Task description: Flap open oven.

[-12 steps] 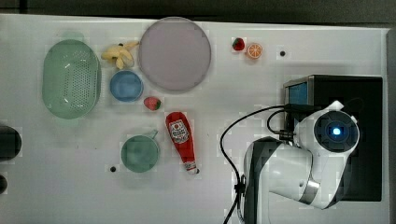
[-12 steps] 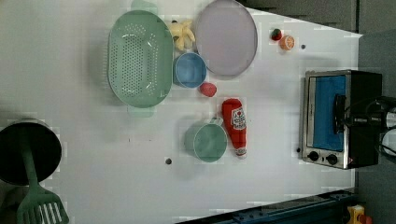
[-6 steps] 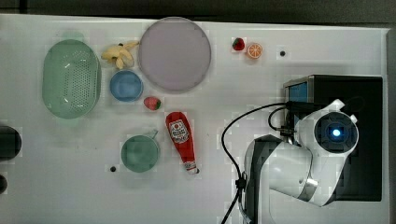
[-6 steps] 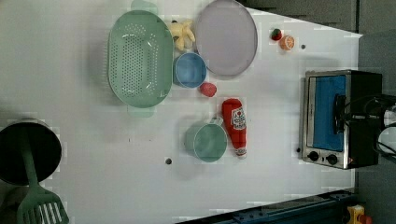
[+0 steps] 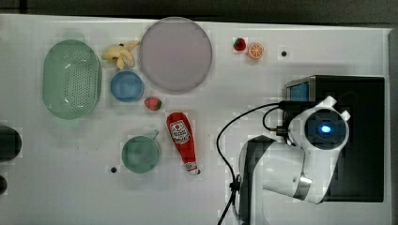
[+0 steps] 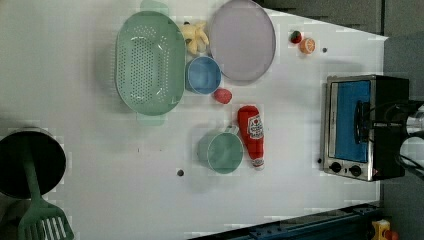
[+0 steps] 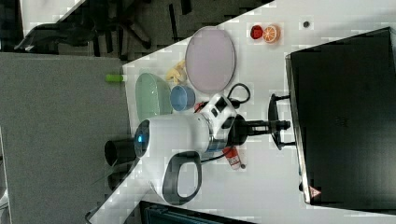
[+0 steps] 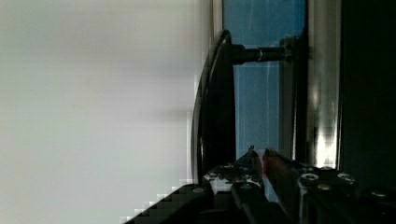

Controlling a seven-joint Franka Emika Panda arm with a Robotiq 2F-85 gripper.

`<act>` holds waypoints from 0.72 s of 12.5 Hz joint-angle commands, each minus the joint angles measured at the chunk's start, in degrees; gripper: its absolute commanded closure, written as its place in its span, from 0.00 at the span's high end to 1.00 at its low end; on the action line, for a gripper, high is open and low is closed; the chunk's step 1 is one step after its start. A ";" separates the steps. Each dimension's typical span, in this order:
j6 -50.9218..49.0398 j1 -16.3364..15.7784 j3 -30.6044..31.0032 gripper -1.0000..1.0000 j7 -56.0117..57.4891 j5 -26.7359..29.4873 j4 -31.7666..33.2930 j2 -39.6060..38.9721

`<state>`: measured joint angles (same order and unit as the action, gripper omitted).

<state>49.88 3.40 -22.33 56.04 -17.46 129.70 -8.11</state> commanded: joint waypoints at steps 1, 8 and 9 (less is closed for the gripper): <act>0.09 -3.72 4.45 0.18 -10.82 -4.71 3.19 -0.62; -0.76 -7.29 10.10 0.18 -36.44 -21.79 3.39 -7.35; -0.74 -8.05 10.43 0.18 -39.44 -24.42 3.21 -8.79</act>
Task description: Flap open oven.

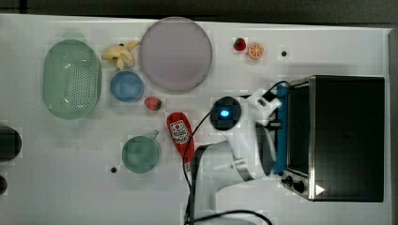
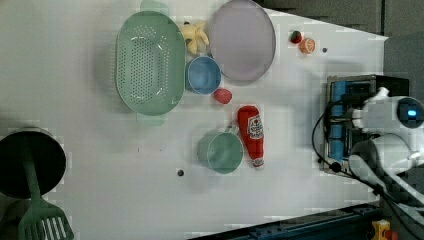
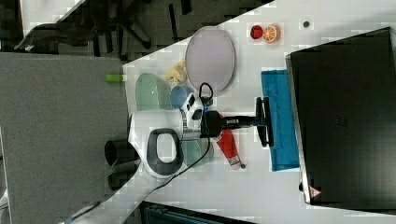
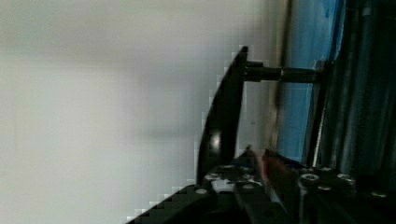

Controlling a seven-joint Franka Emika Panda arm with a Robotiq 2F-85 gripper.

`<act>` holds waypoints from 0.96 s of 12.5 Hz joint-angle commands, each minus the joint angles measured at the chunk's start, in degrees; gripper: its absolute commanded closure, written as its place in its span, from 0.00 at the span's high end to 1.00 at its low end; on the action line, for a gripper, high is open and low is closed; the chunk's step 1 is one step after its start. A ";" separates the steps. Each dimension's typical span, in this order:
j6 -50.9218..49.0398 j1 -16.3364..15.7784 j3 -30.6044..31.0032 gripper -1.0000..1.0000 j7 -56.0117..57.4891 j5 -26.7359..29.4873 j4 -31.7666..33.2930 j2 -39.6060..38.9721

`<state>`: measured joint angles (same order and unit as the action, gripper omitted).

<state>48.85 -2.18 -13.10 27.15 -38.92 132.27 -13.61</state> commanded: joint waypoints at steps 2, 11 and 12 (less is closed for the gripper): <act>0.29 -4.09 1.67 0.18 -17.33 -8.51 0.48 -6.07; -0.75 -9.02 2.15 0.18 -32.98 -16.89 -5.12 -16.34; 0.25 -9.08 2.49 0.18 -32.98 -16.31 -6.18 -15.70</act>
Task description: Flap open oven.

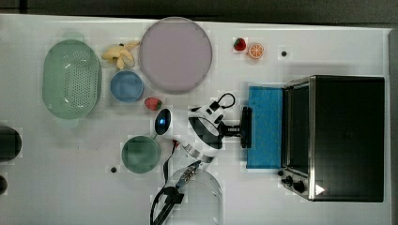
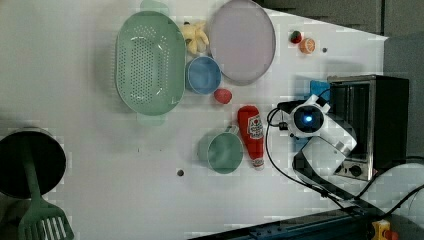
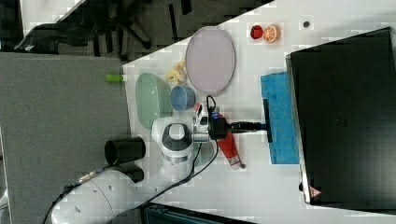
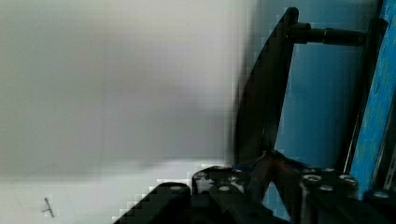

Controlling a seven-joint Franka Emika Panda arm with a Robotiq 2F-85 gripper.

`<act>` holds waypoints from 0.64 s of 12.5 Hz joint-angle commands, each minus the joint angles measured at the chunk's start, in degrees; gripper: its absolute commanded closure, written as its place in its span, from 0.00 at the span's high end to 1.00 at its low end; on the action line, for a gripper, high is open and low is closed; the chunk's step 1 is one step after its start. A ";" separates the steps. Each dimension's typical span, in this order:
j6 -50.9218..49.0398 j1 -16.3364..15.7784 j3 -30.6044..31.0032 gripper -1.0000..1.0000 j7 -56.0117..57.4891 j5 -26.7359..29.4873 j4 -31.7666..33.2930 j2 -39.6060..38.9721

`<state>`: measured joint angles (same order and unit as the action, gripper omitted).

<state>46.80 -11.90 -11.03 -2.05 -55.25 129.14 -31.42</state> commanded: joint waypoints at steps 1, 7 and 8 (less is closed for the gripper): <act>3.15 0.63 0.86 0.18 -3.82 1.31 -4.24 3.20; 0.89 0.67 1.10 0.18 -4.04 30.75 -9.12 17.68; -1.30 0.69 1.00 0.18 -4.04 35.56 -9.53 20.82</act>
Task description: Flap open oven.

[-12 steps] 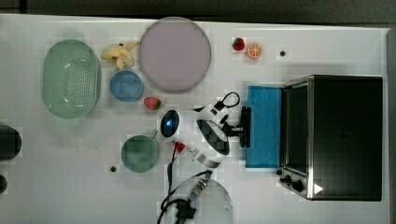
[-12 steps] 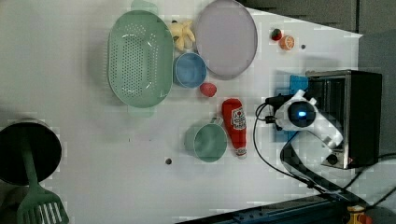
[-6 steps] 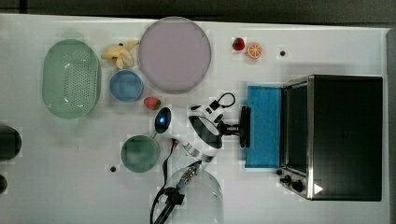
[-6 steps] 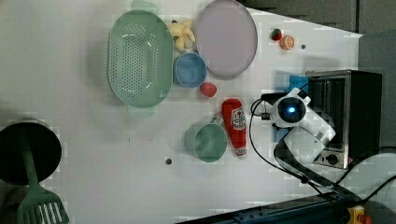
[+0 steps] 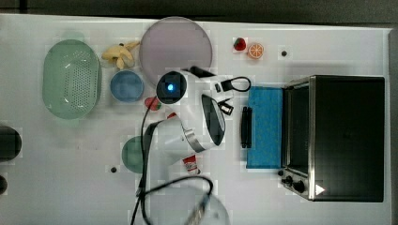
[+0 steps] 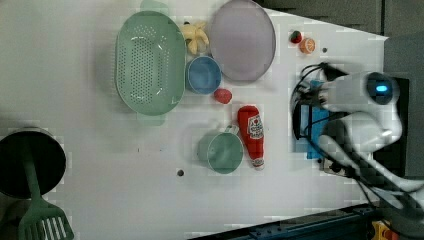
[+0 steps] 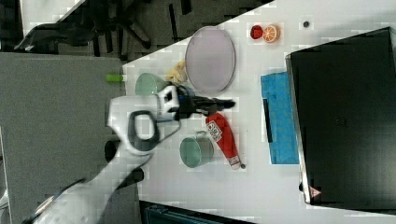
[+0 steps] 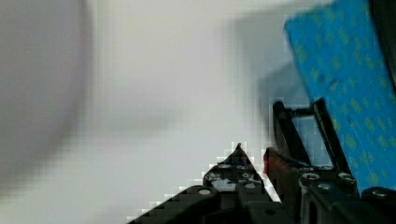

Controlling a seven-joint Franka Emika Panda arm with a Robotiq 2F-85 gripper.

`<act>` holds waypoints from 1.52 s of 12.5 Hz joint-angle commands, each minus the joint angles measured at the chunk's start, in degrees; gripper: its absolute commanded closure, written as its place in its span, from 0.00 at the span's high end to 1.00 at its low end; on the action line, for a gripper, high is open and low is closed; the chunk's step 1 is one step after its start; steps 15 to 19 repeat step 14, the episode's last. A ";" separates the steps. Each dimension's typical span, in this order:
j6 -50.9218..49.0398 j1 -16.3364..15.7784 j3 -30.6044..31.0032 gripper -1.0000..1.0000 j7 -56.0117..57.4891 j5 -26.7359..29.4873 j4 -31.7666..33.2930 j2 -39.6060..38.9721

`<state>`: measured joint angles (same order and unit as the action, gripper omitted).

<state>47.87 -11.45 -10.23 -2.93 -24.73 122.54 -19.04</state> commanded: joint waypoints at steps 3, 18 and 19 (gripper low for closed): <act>-14.23 0.68 -0.96 0.18 -3.17 17.60 -5.98 17.66; -44.67 0.77 -2.92 0.18 -2.41 22.26 -20.83 25.78; -44.67 0.77 -2.92 0.18 -2.41 22.26 -20.83 25.78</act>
